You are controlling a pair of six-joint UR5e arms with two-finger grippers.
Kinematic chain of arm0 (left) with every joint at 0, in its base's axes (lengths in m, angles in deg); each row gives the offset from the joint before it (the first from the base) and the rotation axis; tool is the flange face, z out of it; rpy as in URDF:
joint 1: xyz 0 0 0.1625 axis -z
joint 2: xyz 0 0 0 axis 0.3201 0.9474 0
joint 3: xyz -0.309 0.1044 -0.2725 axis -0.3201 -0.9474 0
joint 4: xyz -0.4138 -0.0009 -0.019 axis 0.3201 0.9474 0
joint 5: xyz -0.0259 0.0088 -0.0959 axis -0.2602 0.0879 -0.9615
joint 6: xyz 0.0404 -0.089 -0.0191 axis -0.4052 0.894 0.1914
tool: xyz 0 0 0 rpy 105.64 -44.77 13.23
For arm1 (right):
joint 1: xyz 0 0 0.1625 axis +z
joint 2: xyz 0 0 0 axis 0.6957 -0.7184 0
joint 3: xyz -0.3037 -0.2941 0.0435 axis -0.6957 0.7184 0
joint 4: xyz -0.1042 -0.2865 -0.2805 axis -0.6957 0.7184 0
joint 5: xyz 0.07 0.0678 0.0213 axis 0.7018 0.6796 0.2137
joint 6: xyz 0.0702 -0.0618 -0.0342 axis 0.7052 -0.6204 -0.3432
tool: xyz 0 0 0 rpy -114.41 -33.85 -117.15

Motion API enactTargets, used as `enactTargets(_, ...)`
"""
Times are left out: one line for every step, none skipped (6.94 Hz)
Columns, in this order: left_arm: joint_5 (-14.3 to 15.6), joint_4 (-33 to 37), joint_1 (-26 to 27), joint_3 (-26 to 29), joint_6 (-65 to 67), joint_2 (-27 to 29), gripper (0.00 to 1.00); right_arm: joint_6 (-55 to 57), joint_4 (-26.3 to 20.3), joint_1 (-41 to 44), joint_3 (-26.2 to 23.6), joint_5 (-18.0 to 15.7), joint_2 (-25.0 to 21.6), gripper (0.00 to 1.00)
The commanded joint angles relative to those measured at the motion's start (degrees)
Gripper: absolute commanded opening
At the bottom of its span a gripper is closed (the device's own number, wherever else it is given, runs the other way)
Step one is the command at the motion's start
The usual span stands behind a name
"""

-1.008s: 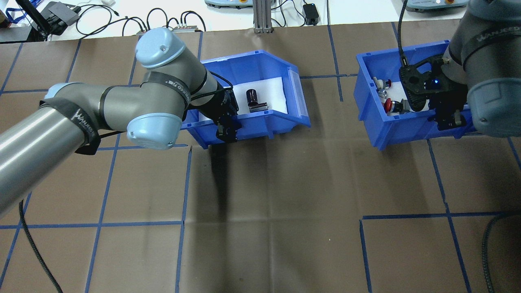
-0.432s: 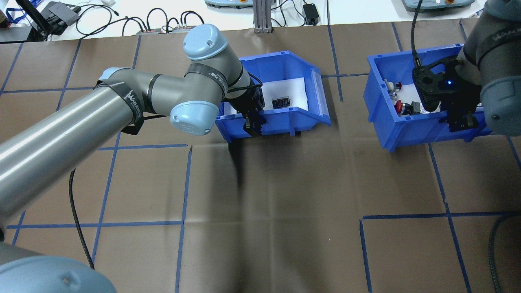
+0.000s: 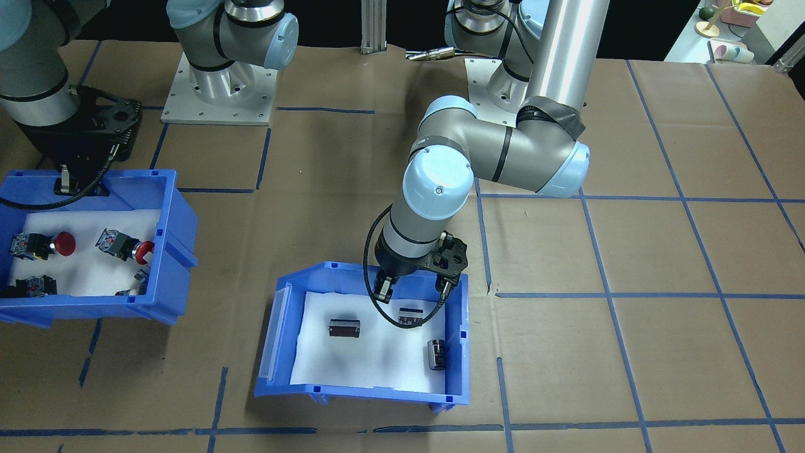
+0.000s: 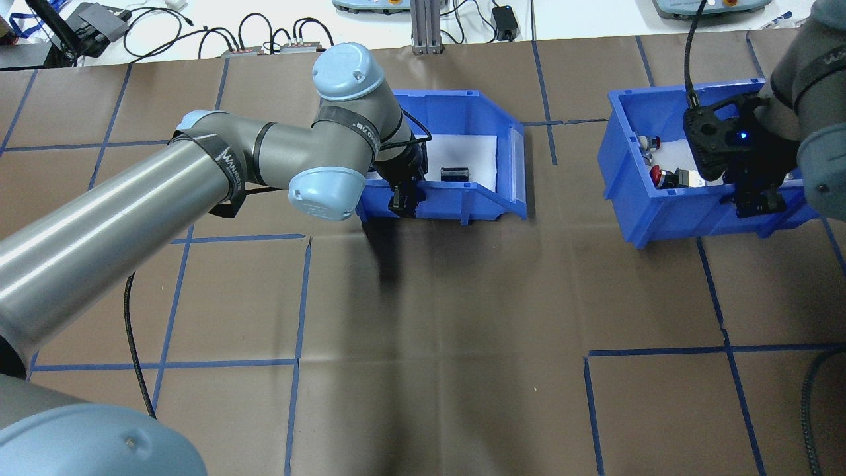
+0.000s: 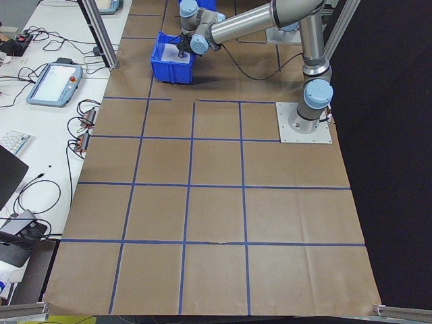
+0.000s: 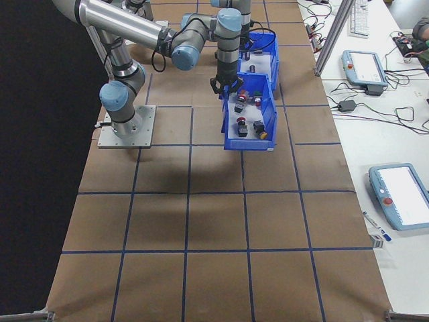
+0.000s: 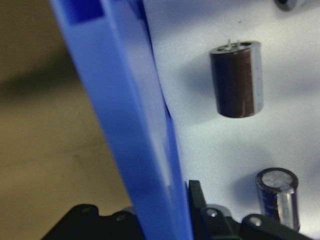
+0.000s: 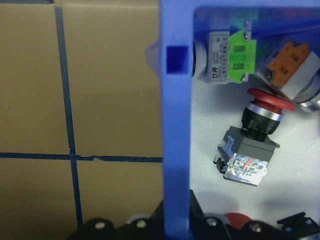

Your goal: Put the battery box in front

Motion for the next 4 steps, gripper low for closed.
enactTargets(8.81,-0.10,0.39,0.00,-0.57,-0.16,0.74,-0.22,-0.10,0.02,-5.10,-0.02,-5.04,0.02)
enactTargets(8.93,-0.01,0.65,0.00,0.31,-1.03,0.78,-0.40,-0.18,0.02,-8.00,-0.11,-8.64,0.02)
enactTargets(9.46,1.29,0.83,-0.87,-0.03,-4.43,0.85,-0.40,-1.75,0.28,-10.82,0.07,-13.03,0.02)
enactTargets(9.64,7.05,0.74,-2.10,-0.73,-9.25,0.93,-0.49,-2.11,1.33,-13.89,1.98,-15.33,0.02)
